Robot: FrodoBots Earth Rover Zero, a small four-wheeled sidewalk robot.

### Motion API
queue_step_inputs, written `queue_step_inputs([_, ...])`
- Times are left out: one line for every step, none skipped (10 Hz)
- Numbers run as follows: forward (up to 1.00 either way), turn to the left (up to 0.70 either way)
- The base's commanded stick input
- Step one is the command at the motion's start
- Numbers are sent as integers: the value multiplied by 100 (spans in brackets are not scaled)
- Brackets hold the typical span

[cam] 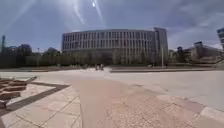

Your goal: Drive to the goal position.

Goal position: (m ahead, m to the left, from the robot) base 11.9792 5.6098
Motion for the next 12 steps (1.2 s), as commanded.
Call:
queue_step_inputs([50, 0])
queue_step_inputs([50, 0])
queue_step_inputs([50, 0])
queue_step_inputs([50, 0])
queue_step_inputs([50, 0])
queue_step_inputs([50, 0])
queue_step_inputs([50, 0])
queue_step_inputs([50, 0])
queue_step_inputs([50, 0])
queue_step_inputs([50, 8])
queue_step_inputs([50, 30])
queue_step_inputs([50, 33])
